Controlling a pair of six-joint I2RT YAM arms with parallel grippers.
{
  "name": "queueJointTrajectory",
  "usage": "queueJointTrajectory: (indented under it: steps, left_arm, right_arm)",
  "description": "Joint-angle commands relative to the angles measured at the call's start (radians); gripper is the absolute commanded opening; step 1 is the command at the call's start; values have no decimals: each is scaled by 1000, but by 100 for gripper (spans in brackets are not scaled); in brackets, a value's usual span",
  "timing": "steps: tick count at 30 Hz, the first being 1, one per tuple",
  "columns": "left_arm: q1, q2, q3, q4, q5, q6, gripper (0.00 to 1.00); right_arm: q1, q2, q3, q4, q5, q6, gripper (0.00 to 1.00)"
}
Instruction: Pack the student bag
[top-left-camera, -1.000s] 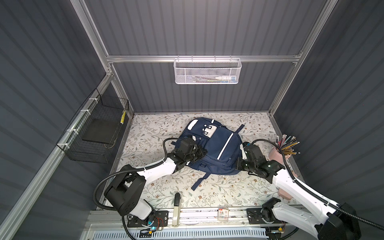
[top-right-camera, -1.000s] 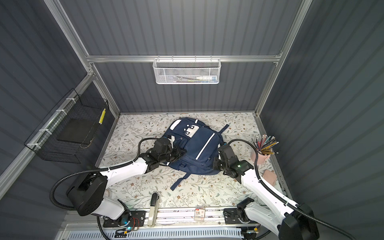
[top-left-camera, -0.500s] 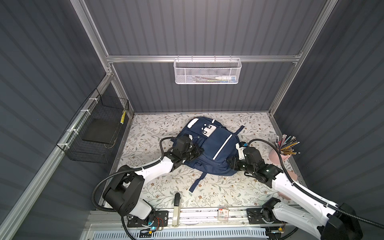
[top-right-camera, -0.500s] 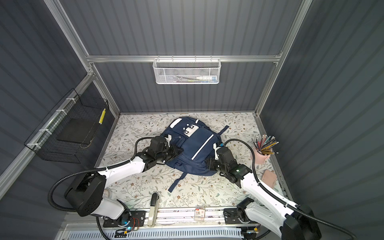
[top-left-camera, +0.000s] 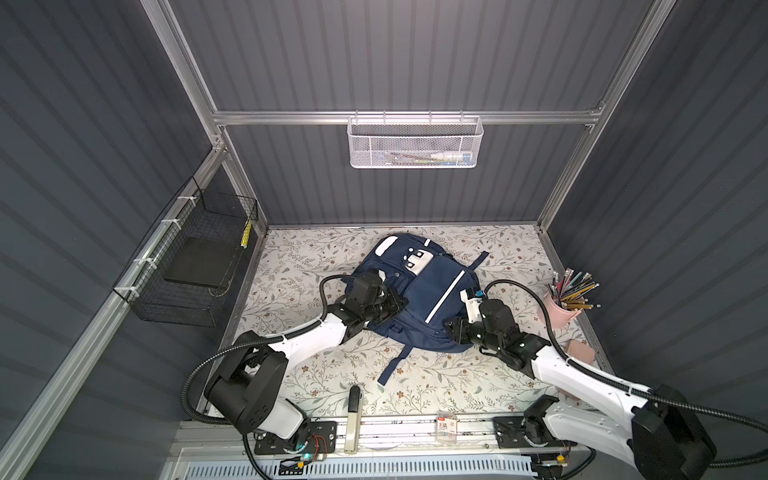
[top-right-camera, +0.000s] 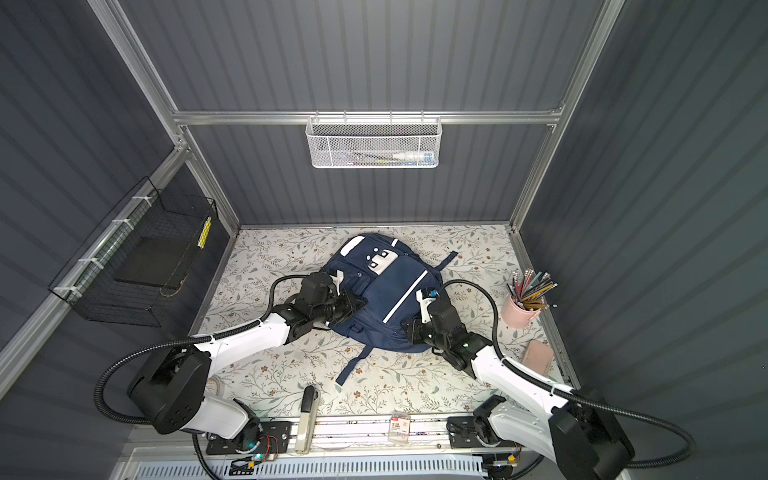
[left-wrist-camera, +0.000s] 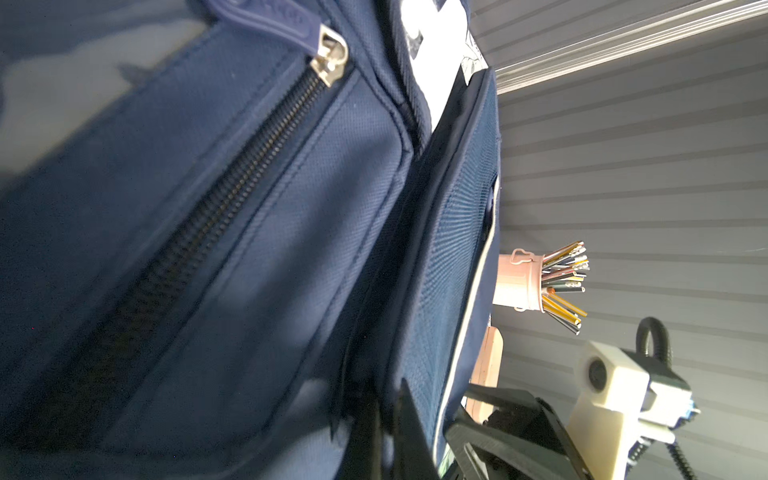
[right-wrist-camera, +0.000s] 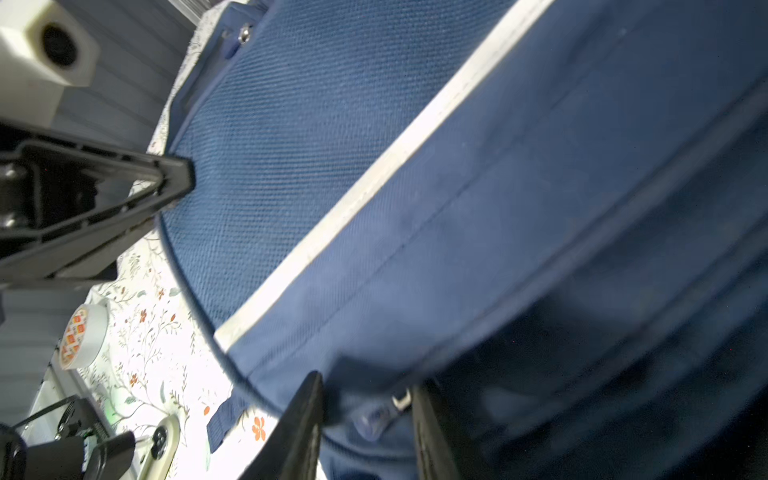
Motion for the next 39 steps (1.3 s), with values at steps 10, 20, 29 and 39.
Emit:
queueJointTrajectory:
  steps: [10,20,29,39]
  left_arm:
    - [6,-44,54,0,4,-10,0]
    - [4,-47,37,9,14,-25,0]
    - [18,-94,7,-33,-21,-6,0]
    - [58,-94,-20,-51,-28,26,0]
  right_arm:
    - [32,21,-87,141,-29,-77,43]
    - [87,184,20,78,177,-103,14]
    - [65,1,-11,-107,322,-106,0]
    - [-23,76,74,-182,188,-111,0]
